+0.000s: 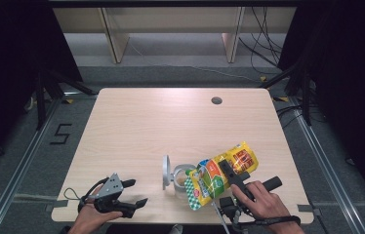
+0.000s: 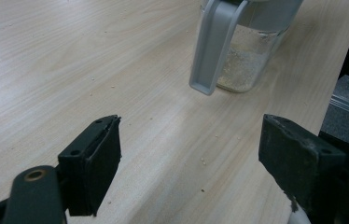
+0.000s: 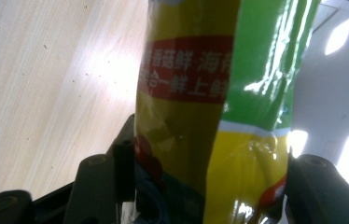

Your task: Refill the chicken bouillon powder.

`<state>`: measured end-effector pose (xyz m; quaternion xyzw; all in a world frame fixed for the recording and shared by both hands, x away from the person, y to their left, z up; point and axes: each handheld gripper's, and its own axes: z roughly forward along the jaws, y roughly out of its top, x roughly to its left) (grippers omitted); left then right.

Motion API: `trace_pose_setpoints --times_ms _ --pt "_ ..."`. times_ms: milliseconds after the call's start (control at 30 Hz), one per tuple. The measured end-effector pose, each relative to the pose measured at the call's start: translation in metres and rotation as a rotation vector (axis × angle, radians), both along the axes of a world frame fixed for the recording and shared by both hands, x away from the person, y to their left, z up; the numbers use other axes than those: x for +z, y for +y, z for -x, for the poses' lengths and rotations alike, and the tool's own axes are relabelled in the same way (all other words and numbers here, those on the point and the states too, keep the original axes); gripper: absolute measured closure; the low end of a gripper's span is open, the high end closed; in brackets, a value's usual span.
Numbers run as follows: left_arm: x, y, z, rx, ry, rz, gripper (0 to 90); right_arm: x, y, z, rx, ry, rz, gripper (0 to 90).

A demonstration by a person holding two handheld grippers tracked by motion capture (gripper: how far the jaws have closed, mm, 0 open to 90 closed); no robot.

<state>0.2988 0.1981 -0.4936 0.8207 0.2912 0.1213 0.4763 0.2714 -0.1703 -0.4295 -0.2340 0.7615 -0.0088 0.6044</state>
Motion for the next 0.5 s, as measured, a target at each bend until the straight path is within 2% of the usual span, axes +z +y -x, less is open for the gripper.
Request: trace_pose_setpoints --times_ms 267,367,500 --pt "0.0008 0.0005 0.0003 -0.003 0.006 -0.007 20.5 -0.002 0.0 0.0012 -0.013 0.004 -0.017 48.0" --pt "0.0008 0.0008 -0.0001 -0.009 0.009 -0.004 20.5 -0.0012 0.0011 0.0001 0.003 -0.004 0.002 48.0" --pt "0.0012 0.0008 0.0001 -0.011 0.014 -0.004 20.5 -0.0014 0.0005 0.0008 0.0 -0.007 0.001 48.0"
